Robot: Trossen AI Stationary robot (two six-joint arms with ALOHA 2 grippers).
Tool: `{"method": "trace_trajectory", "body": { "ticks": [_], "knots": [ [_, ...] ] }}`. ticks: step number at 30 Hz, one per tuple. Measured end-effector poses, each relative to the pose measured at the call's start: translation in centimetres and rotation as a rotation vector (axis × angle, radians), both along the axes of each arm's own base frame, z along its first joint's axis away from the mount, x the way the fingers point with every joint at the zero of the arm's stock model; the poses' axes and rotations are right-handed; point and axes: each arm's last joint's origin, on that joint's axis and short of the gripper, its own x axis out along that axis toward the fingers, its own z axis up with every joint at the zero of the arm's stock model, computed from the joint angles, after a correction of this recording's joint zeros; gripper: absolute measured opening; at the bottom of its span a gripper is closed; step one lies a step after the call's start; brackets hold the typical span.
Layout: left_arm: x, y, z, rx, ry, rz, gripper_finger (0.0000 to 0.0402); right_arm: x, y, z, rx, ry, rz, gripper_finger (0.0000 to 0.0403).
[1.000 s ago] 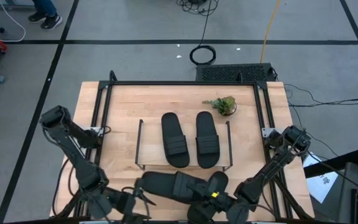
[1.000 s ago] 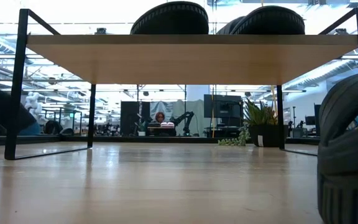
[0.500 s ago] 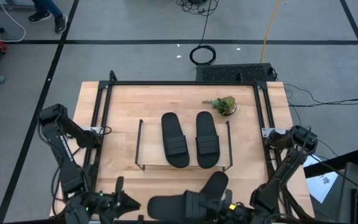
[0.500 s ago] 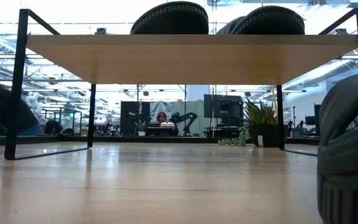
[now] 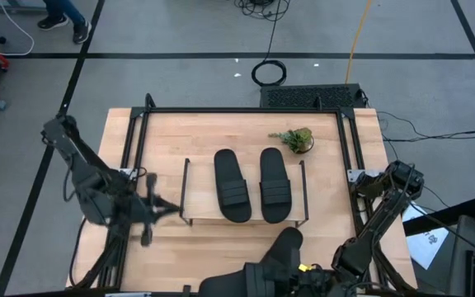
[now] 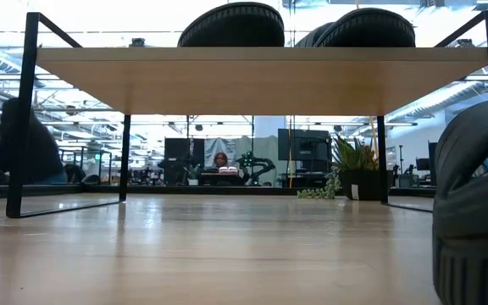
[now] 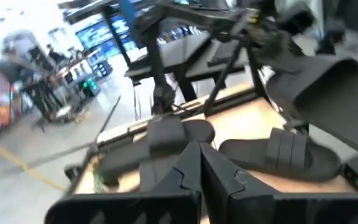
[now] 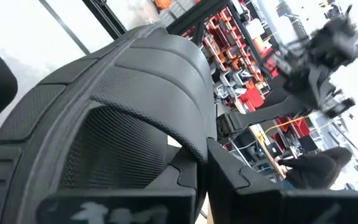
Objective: Pick and place slides into the shelf
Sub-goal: Put the black slide under the shelf
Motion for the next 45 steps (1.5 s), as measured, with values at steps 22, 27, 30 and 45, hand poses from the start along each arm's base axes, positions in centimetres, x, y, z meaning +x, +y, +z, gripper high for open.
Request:
{"method": "trace_trajectory", "body": {
  "ticks": [22, 27, 30, 45],
  "knots": [
    [-4.8, 5.3, -14.3, -0.168, -0.337, 0.047, 0.0006, 1.6, 3.4, 2.2, -0.089, -0.163, -0.503, 0.0002],
    [-4.7, 5.2, -13.2, -0.104, -0.362, 0.055, 0.0002, 2.2, 5.3, 1.6, 0.001, -0.196, -0.517, 0.0001],
    [-4.6, 5.1, -12.5, -0.107, -0.377, 0.058, 0.0003, 3.2, 5.6, -0.6, 0.039, -0.206, -0.531, 0.0001],
    [-4.6, 4.9, -12.0, -0.108, -0.384, 0.054, 0.0002, 8.3, 3.6, -5.9, 0.087, -0.192, -0.574, 0.0001]
  ]
}}
